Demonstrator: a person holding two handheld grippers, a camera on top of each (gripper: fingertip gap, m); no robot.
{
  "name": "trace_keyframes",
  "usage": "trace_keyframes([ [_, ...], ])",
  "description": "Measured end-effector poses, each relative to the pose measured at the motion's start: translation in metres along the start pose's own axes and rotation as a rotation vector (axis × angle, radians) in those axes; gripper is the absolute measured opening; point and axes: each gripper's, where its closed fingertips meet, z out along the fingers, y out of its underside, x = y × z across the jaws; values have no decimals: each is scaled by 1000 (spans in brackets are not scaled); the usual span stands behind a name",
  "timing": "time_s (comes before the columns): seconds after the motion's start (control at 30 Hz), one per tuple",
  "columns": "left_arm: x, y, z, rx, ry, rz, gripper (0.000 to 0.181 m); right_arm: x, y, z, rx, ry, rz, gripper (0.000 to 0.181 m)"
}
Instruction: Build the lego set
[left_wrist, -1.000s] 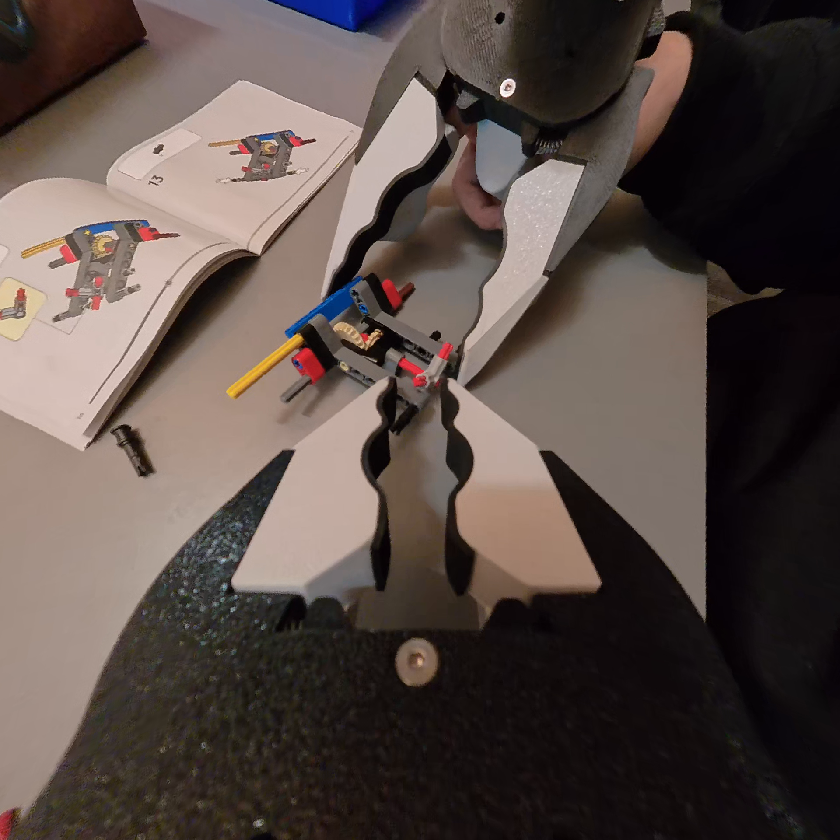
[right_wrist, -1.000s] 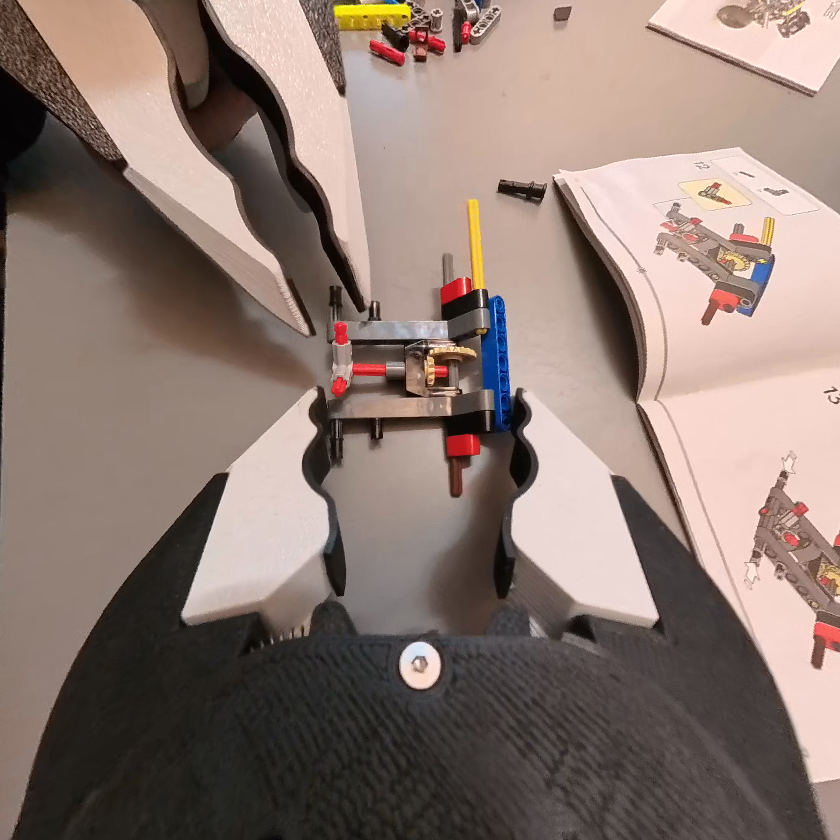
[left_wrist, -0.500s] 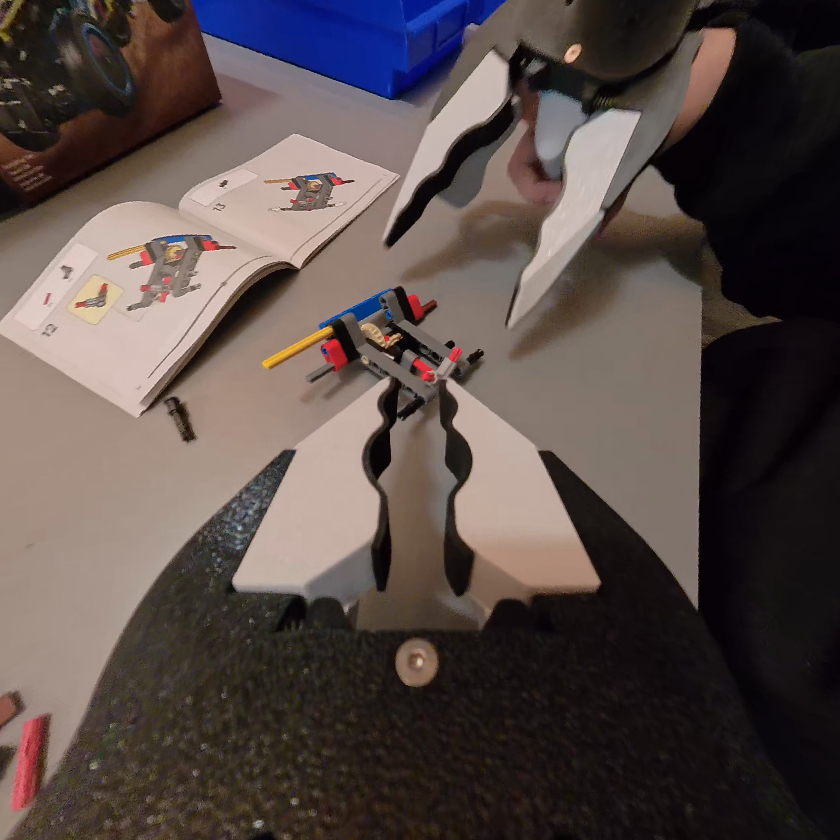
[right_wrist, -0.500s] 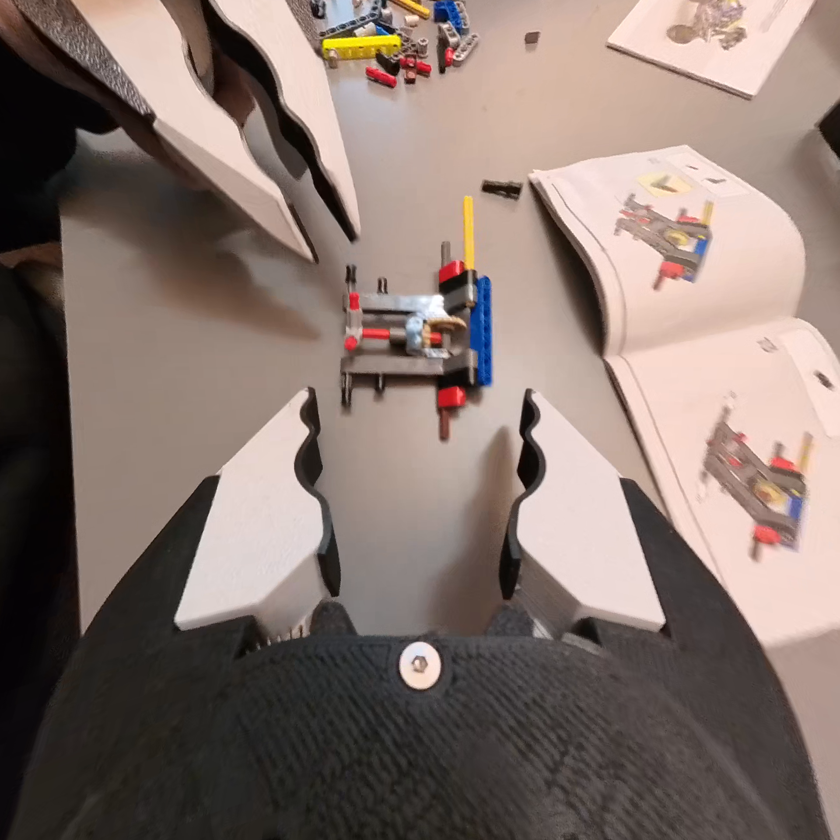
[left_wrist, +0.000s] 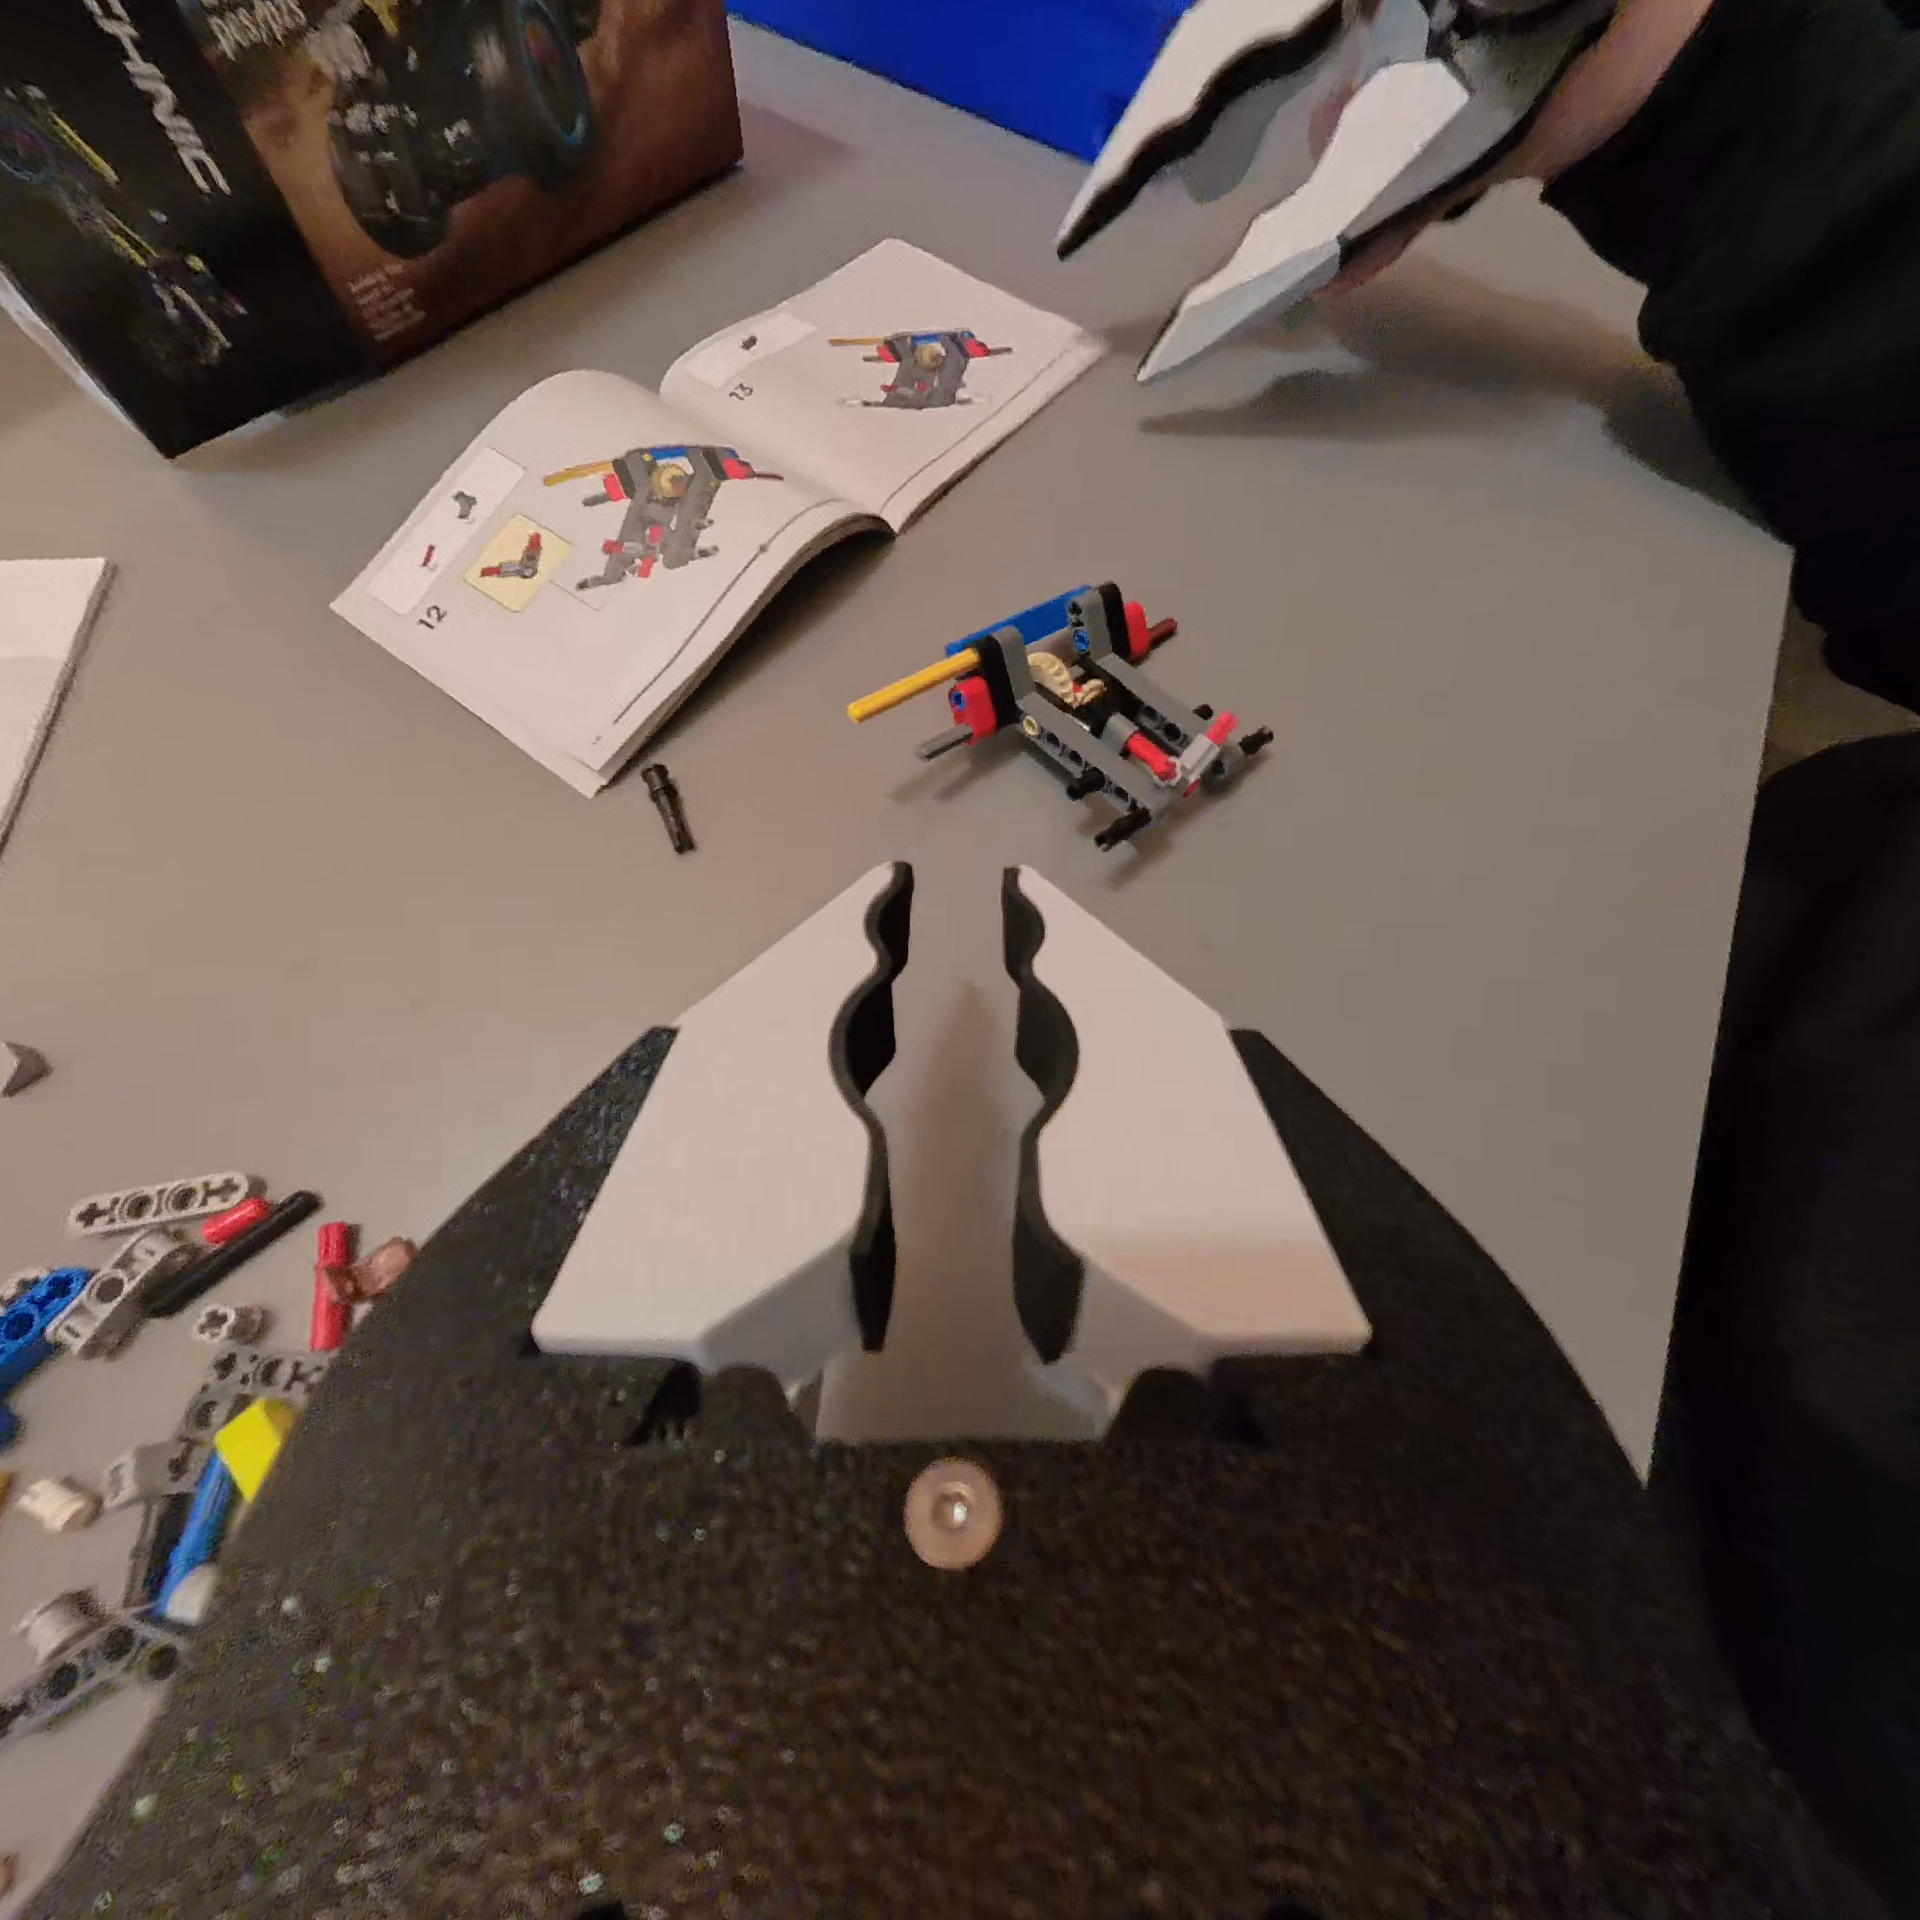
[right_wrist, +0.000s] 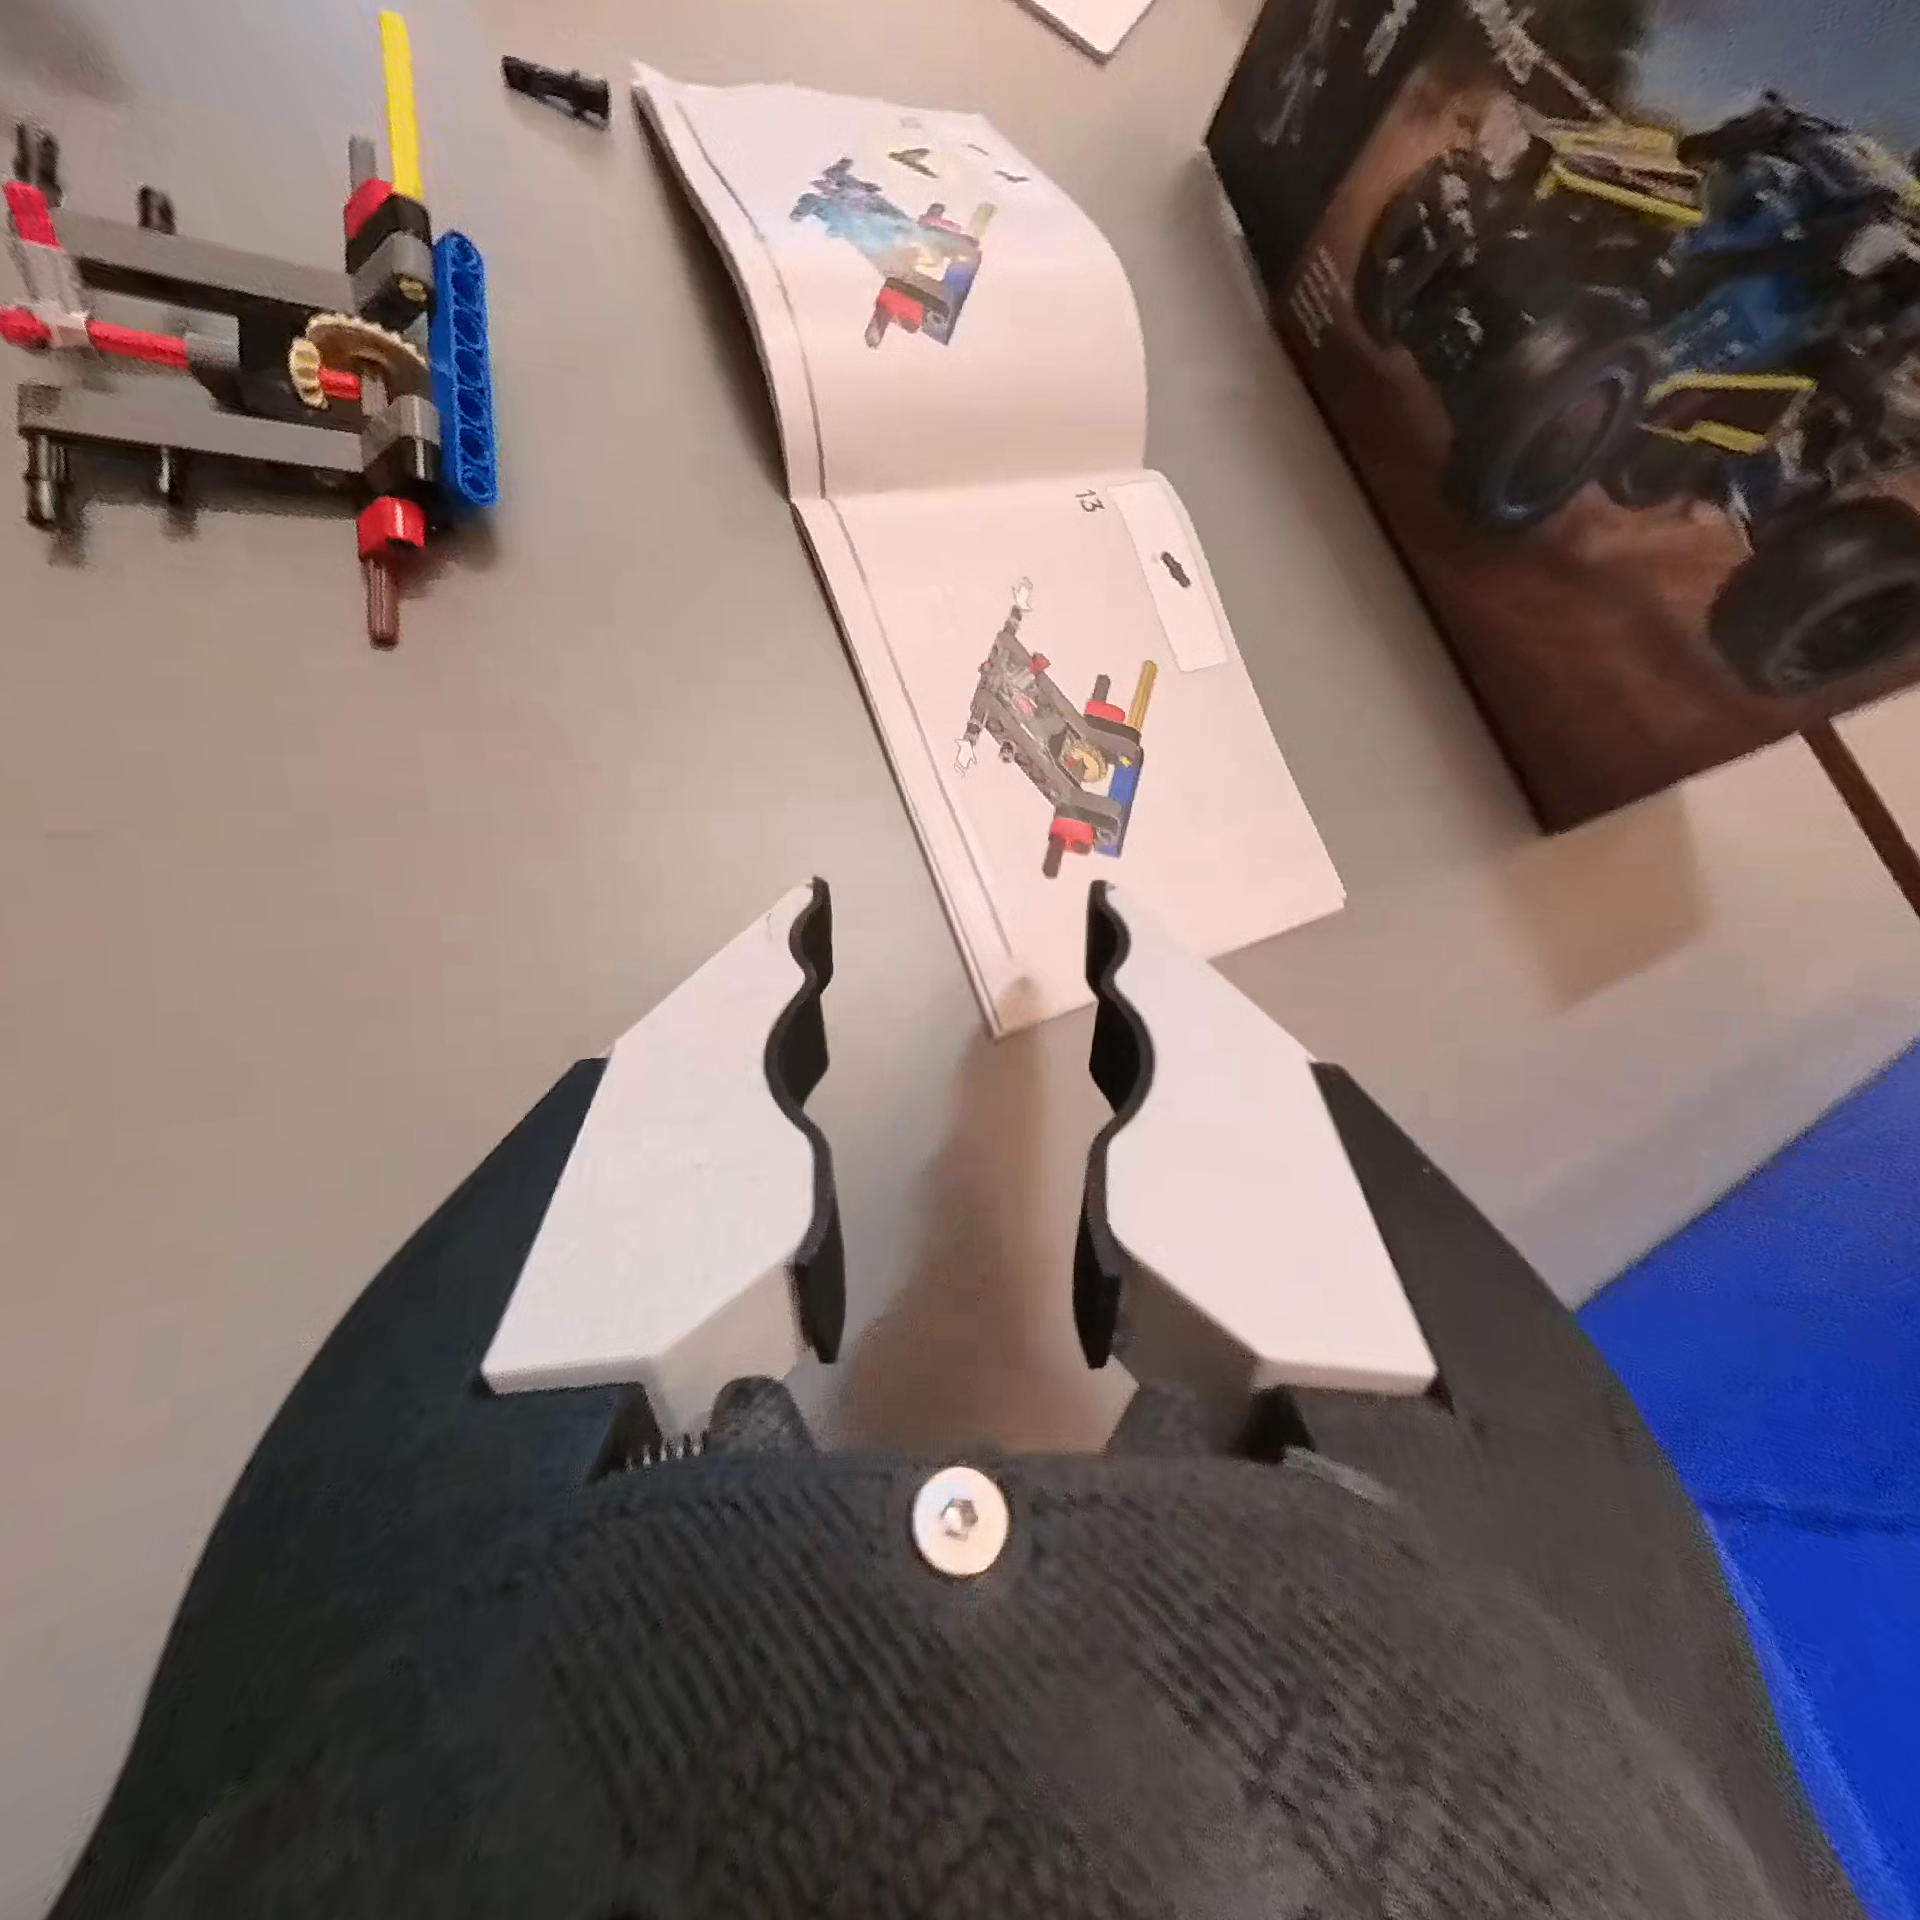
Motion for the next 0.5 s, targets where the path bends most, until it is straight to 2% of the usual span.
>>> trace_keyframes([
  [0.03, 1, 1, 1, -26, 8, 8, 17, -1, -1, 3, -2, -19, -21, 47],
  [0.33, 23, 0, 17, -31, 31, 184, 22, 22, 1, 8, -33, -20, -62, 46],
  [0.5, 17, -25, 16, 53, -11, 243, 18, 26, 1, 11, 24, -14, -24, 48],
])
